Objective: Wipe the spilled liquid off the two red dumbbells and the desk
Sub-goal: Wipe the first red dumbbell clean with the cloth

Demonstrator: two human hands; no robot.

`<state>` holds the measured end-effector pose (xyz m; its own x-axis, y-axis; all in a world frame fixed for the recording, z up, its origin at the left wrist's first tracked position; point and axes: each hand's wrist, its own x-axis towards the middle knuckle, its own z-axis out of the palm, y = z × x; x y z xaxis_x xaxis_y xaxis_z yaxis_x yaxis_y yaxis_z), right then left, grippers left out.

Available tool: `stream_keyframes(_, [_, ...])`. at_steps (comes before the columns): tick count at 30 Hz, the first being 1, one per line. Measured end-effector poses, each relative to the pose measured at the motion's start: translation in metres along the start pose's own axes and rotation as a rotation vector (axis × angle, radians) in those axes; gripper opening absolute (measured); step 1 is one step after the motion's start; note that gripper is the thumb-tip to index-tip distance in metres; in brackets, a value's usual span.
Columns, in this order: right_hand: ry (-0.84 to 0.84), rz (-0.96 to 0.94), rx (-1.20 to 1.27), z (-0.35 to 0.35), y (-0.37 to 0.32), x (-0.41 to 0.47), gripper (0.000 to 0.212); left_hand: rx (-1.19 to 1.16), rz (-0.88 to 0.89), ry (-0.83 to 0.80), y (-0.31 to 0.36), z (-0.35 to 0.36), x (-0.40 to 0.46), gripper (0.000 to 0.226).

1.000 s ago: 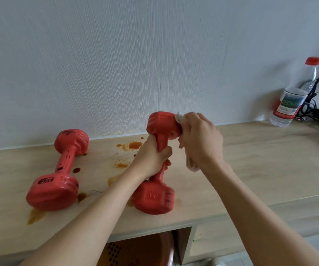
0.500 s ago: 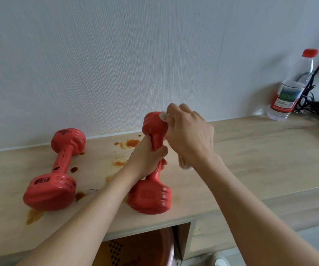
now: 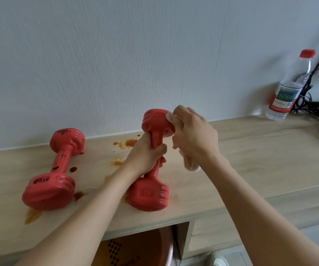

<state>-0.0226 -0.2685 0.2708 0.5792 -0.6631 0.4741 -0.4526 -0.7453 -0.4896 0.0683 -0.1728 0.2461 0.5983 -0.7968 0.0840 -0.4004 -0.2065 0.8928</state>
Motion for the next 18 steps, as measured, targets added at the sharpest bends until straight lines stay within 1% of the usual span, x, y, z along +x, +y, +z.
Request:
stream_keyframes(2, [-0.067, 0.069, 0.0, 0.006, 0.011, -0.001, 0.017, -0.01, 0.003, 0.003, -0.001, -0.001, 0.0, 0.01])
stream_keyframes(4, [-0.075, 0.082, 0.0, 0.007, 0.014, -0.004, 0.015, -0.016, -0.002, -0.003, -0.002, -0.001, 0.0, 0.01])
stream_keyframes(8, [0.027, -0.101, -0.06, 0.001, -0.003, -0.005, 0.015, -0.013, -0.018, -0.017, -0.002, -0.001, 0.001, 0.014])
stream_keyframes(10, [0.044, -0.116, -0.04, -0.001, -0.007, -0.004, 0.016, -0.013, -0.014, -0.022, -0.001, 0.0, 0.001, 0.014])
stream_keyframes(12, [0.005, -0.033, 0.033, 0.002, 0.001, -0.002, 0.017, -0.031, -0.016, -0.009, -0.001, 0.0, 0.001, 0.012])
stream_keyframes(15, [-0.122, 0.125, 0.073, 0.011, 0.017, -0.003, 0.015, -0.048, -0.008, -0.017, -0.002, -0.001, 0.0, 0.011])
stream_keyframes(16, [-0.136, 0.153, 0.079, 0.014, 0.02, -0.004, 0.015, -0.052, -0.006, -0.024, -0.002, -0.001, -0.001, 0.009])
stream_keyframes(18, [-0.087, 0.153, 0.117, 0.015, 0.018, -0.004, 0.016, -0.057, -0.004, -0.036, -0.001, -0.002, -0.001, 0.009])
